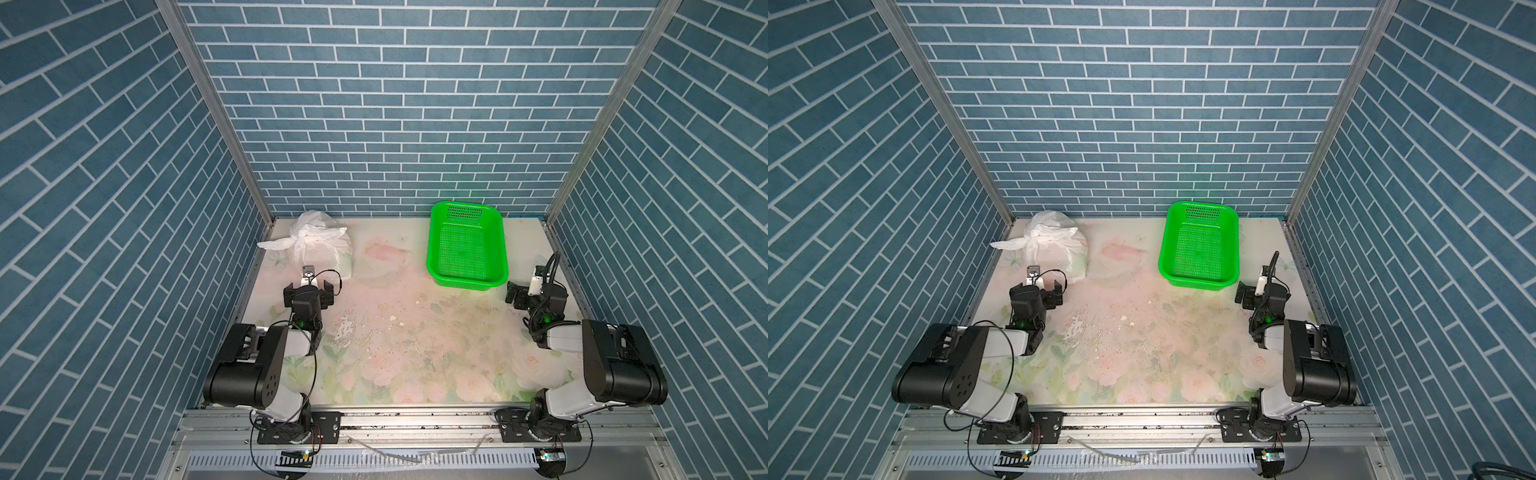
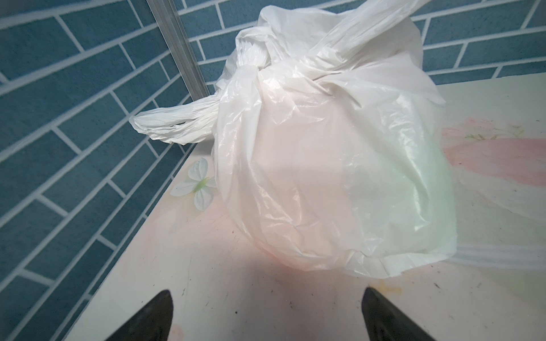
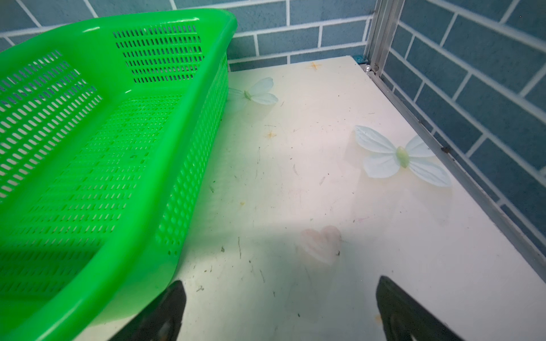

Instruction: Untie the knot of the plastic bag and take out the fruit

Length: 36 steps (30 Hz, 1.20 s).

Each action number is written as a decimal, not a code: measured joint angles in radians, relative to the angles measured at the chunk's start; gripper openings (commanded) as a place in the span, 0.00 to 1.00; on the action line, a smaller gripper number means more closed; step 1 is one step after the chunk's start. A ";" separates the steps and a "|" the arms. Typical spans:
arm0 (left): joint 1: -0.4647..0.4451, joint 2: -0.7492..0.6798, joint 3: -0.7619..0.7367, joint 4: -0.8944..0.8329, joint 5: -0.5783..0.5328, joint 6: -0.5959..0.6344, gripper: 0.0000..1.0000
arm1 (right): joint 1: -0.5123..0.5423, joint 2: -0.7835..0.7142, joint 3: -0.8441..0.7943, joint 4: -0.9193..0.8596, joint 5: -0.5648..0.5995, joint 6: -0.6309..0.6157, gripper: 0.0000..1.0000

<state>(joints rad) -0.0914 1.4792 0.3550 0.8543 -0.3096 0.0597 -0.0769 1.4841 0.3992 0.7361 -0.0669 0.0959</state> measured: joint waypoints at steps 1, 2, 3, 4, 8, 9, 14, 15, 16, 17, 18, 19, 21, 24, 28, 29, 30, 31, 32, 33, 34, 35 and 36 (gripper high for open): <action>0.000 -0.032 0.009 -0.036 0.001 0.000 1.00 | 0.000 -0.024 0.017 -0.051 0.003 0.000 0.99; 0.000 -0.071 0.021 -0.074 0.006 0.000 1.00 | 0.000 -0.057 0.045 -0.115 0.005 0.002 0.99; 0.000 -0.098 0.032 -0.102 0.013 0.000 1.00 | 0.000 -0.082 0.071 -0.163 0.008 0.003 0.99; 0.000 -0.135 0.049 -0.149 0.025 -0.004 1.00 | 0.000 -0.111 0.103 -0.214 0.009 0.005 0.99; -0.002 -0.245 0.111 -0.321 0.086 -0.035 1.00 | 0.013 -0.177 0.248 -0.414 0.019 0.023 0.99; -0.006 -0.264 0.122 -0.356 0.094 -0.042 1.00 | 0.019 -0.179 0.285 -0.457 0.024 0.027 0.99; -0.016 -0.338 0.187 -0.563 0.151 -0.090 1.00 | 0.082 -0.148 0.462 -0.657 0.034 0.038 0.99; -0.016 -0.348 0.200 -0.595 0.163 -0.100 1.00 | 0.096 -0.126 0.498 -0.688 0.035 0.038 0.99; -0.017 -0.355 0.211 -0.621 0.174 -0.111 1.00 | 0.109 -0.093 0.541 -0.724 0.036 0.038 0.99; -0.019 -0.361 0.222 -0.645 0.184 -0.122 0.99 | 0.121 -0.058 0.582 -0.752 0.037 0.039 0.99; -0.021 -0.363 0.231 -0.663 0.192 -0.131 1.00 | 0.131 -0.023 0.620 -0.779 0.038 0.040 0.99; -0.026 -0.364 0.243 -0.682 0.199 -0.138 1.00 | 0.139 0.018 0.658 -0.803 0.040 0.045 0.99; -0.040 -0.359 0.264 -0.711 0.211 -0.152 1.00 | 0.152 0.097 0.732 -0.854 0.047 0.056 0.99; -0.063 -0.346 0.291 -0.735 0.226 -0.166 1.00 | 0.166 0.233 0.860 -0.930 0.075 0.066 0.99; -0.095 -0.319 0.318 -0.751 0.238 -0.186 1.00 | 0.167 0.392 1.020 -1.017 0.133 0.087 0.99; -0.101 -0.316 0.319 -0.752 0.240 -0.188 1.00 | 0.167 0.418 1.048 -1.030 0.144 0.089 0.99; -0.107 -0.313 0.320 -0.755 0.242 -0.193 1.00 | 0.167 0.449 1.081 -1.053 0.158 0.090 0.99; -0.112 -0.310 0.322 -0.761 0.245 -0.198 0.99 | 0.167 0.470 1.107 -1.072 0.169 0.090 0.99; -0.117 -0.307 0.328 -0.769 0.245 -0.203 1.00 | 0.167 0.491 1.132 -1.097 0.182 0.090 0.99; -0.121 -0.306 0.333 -0.774 0.247 -0.205 1.00 | 0.166 0.501 1.147 -1.116 0.190 0.090 0.99; -0.124 -0.307 0.337 -0.775 0.248 -0.207 1.00 | 0.165 0.507 1.154 -1.136 0.200 0.090 0.99; -0.126 -0.308 0.341 -0.776 0.248 -0.210 1.00 | 0.163 0.507 1.156 -1.155 0.208 0.090 0.99; -0.128 -0.310 0.343 -0.775 0.248 -0.212 1.00 | 0.160 0.507 1.156 -1.178 0.218 0.090 0.99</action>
<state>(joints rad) -0.2192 1.1690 0.6975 0.0792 -0.0616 -0.1520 0.0830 1.9911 1.5551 -0.4416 0.1509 0.1856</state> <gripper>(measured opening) 0.995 0.989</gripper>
